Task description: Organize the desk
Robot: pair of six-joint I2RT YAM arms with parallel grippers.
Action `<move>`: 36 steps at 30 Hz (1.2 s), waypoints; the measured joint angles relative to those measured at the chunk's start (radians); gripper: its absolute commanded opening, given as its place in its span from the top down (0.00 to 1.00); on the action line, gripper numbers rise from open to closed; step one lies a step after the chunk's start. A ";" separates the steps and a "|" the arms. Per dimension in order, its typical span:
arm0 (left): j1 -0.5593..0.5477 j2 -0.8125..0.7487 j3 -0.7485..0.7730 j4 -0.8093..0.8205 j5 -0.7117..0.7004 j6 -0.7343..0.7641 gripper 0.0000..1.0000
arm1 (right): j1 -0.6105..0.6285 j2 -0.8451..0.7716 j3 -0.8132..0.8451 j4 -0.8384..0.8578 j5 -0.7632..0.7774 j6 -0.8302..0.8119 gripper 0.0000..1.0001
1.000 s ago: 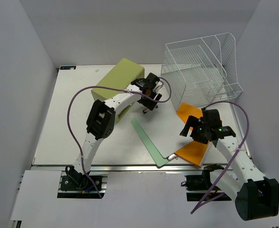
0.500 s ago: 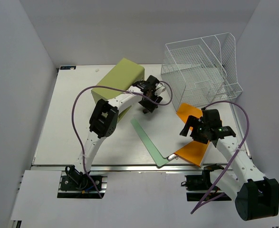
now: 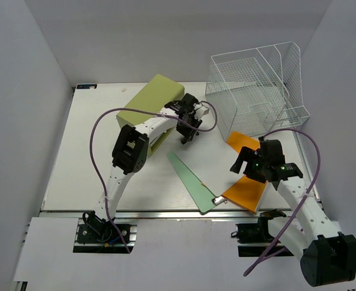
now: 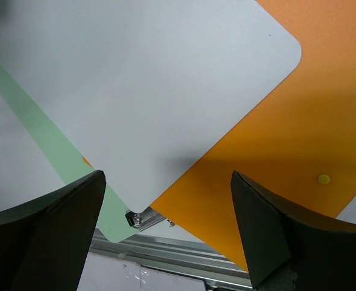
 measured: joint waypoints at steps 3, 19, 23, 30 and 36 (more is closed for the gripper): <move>0.007 0.000 -0.001 0.004 0.002 0.005 0.77 | 0.000 -0.010 0.000 0.000 0.002 0.000 0.11; -0.033 -0.204 -0.124 -0.011 -0.159 0.043 0.81 | 0.000 -0.086 0.013 0.045 -0.092 -0.114 0.11; -0.076 -0.353 -0.173 0.006 -0.212 0.068 0.81 | 0.000 -0.105 0.048 0.083 -0.133 -0.180 0.11; -0.112 -0.526 -0.230 0.023 -0.264 0.117 0.82 | 0.000 -0.037 0.135 0.240 -0.225 -0.291 0.11; -0.122 -0.581 -0.252 0.027 -0.333 0.167 0.82 | 0.000 0.165 0.455 0.262 -0.278 -0.362 0.11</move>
